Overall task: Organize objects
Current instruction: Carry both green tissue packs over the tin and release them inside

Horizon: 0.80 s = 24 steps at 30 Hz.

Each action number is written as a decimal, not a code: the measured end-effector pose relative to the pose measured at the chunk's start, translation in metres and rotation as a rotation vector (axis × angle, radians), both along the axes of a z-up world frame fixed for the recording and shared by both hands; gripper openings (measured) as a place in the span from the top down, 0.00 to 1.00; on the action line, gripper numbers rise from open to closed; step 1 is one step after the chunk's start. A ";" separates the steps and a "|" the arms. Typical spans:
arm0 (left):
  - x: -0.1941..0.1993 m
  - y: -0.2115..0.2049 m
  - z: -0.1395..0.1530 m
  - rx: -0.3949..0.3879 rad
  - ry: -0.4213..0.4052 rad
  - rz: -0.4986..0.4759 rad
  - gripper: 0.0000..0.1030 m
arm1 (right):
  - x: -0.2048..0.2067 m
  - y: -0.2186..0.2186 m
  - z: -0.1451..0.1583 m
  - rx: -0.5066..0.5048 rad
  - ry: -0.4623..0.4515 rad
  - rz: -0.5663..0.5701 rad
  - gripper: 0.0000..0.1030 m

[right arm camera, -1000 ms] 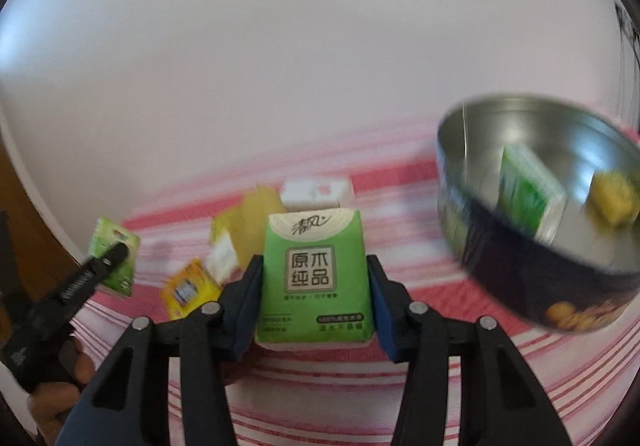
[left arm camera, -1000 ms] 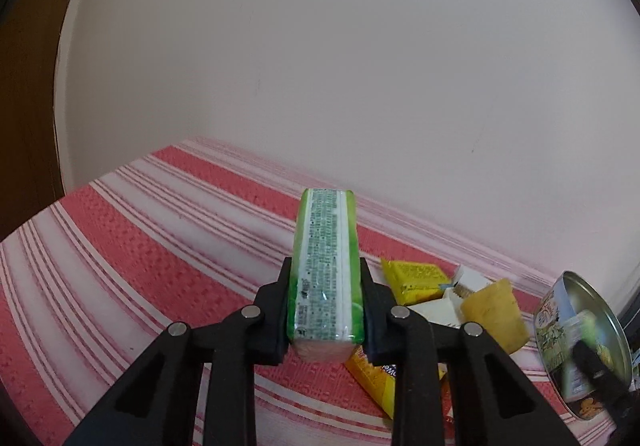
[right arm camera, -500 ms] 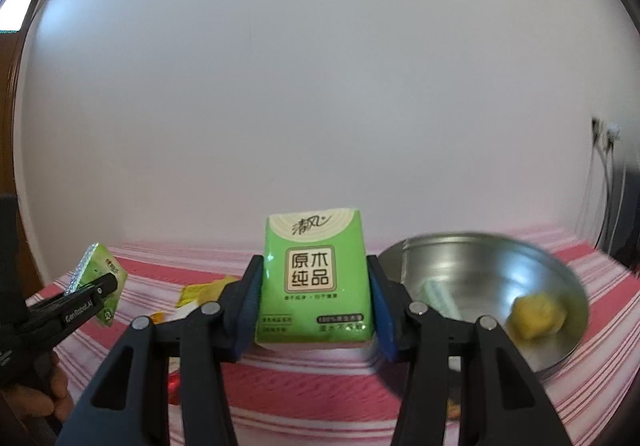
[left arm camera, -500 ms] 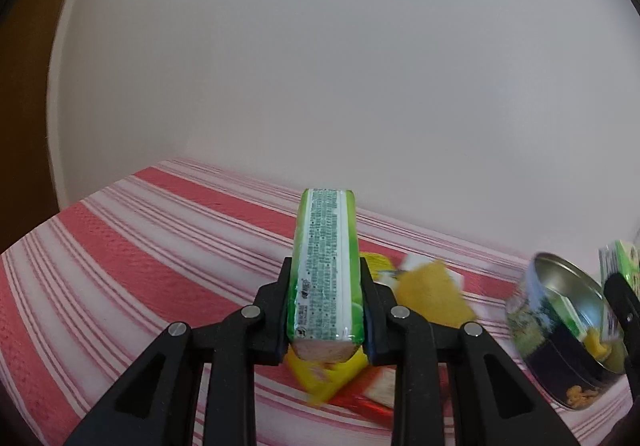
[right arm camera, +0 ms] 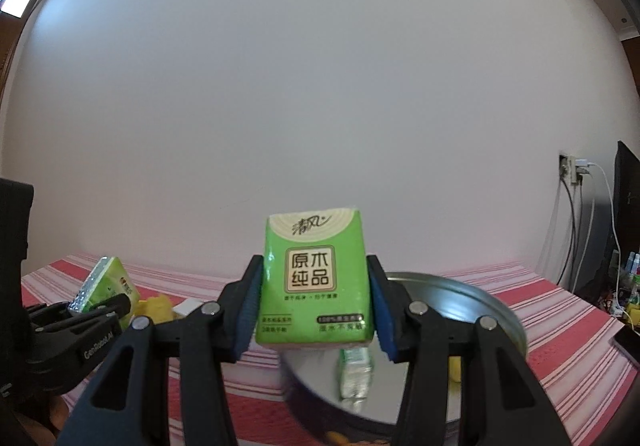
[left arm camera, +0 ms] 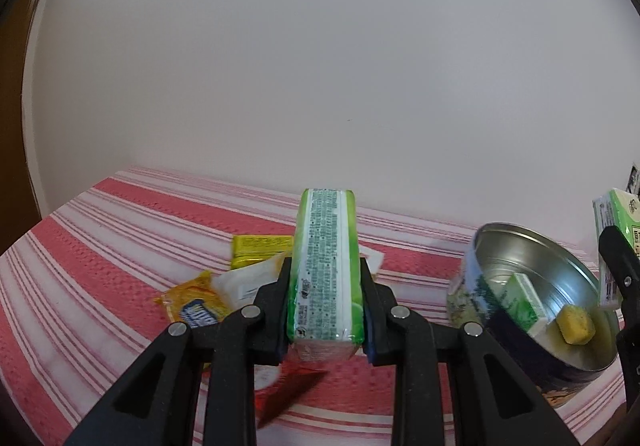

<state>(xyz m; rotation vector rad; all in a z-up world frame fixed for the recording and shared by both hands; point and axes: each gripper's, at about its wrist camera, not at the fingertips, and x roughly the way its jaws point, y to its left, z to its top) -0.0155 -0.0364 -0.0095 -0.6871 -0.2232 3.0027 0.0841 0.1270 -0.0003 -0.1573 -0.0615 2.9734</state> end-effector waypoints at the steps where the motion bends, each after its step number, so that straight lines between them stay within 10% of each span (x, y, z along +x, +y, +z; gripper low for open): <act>1: 0.000 0.005 0.002 -0.002 0.002 -0.006 0.72 | 0.001 0.003 0.000 0.001 0.002 -0.005 0.52; 24: 0.009 0.104 0.013 -0.047 0.030 -0.150 0.72 | 0.004 0.081 -0.003 -0.019 0.007 -0.136 0.52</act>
